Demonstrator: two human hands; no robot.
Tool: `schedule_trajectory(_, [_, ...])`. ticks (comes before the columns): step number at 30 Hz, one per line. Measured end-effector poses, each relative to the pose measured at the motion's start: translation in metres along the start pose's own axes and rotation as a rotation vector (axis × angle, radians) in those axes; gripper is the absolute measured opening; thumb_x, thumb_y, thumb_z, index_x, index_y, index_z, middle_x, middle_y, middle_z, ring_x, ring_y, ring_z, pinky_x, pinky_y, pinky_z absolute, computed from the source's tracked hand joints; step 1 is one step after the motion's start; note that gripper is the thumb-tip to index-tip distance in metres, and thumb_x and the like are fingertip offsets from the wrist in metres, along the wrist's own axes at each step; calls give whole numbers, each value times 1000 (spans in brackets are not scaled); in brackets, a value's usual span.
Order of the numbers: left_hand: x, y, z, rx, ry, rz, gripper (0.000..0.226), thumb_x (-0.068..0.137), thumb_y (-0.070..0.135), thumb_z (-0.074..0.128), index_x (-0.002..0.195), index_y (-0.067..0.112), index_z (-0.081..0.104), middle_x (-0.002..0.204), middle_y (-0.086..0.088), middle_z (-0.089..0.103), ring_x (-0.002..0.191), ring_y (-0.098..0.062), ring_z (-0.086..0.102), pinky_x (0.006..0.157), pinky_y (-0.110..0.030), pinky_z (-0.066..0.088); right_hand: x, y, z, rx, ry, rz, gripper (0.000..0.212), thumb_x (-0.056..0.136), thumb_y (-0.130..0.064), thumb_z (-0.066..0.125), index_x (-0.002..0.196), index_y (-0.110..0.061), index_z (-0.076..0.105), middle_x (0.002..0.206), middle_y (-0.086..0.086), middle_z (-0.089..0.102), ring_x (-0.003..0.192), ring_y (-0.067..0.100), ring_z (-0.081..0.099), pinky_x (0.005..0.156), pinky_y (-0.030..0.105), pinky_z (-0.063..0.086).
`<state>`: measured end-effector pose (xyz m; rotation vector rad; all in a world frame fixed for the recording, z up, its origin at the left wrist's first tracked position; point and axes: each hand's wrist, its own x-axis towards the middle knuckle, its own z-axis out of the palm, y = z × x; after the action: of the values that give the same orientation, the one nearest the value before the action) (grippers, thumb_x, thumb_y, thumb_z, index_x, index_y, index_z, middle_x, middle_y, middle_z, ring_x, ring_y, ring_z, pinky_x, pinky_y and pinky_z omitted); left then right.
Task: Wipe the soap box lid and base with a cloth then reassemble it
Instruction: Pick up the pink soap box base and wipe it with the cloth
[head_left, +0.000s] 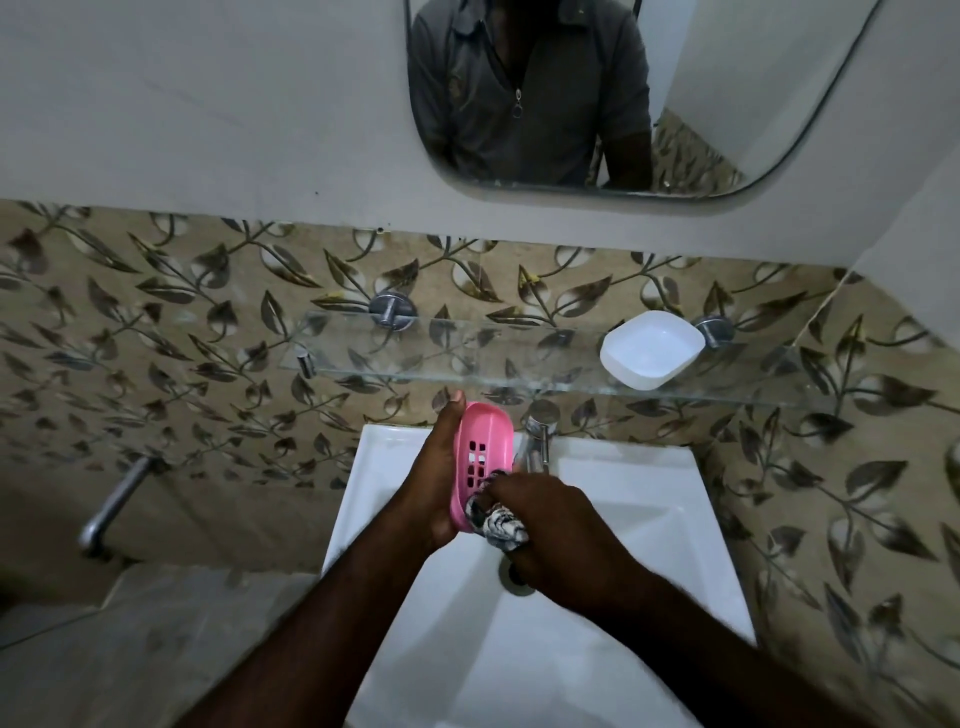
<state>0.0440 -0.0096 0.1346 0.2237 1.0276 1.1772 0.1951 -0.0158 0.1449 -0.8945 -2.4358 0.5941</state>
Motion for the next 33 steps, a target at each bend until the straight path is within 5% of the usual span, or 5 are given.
schedule_trajectory(4, [-1,1,5,68,-17,75,69,83,67,49,110,6,65,92,-21,69,86,-32,63,81,-40,51,-7,-17,11,502,151,321,26,65,-12,61,88,-24,58,78,-2,66,68,16,60,64,36,49])
schedule_trajectory(13, [2,17,-6,103,-114,-113,77,80,71,49,114,3,63,91,-21,71,89,-35,65,78,-40,54,-16,28,22,-324,42,-298,57,64,-7,73,114,-26,52,117,-7,63,115,13,56,107,47,29])
schedule_trajectory(19, [-4,25,-14,108,-159,-154,75,87,68,43,115,2,63,92,-21,72,76,-32,71,66,-35,59,-6,21,26,-124,141,-415,36,74,1,69,103,-18,60,98,2,68,91,24,63,87,35,47])
schedule_trajectory(25, [-18,-8,-24,-198,-277,24,96,52,48,88,127,-3,58,124,-29,56,110,-39,59,97,-46,48,2,-7,24,97,239,-220,21,75,-6,64,93,-16,63,91,-3,63,85,19,58,78,27,47])
schedule_trajectory(33, [-13,-20,-31,-340,-196,211,77,58,37,77,123,2,58,115,-24,49,108,-41,45,115,-60,18,1,-31,31,319,255,-37,35,73,-8,60,100,-31,58,96,-9,64,88,9,61,81,23,49])
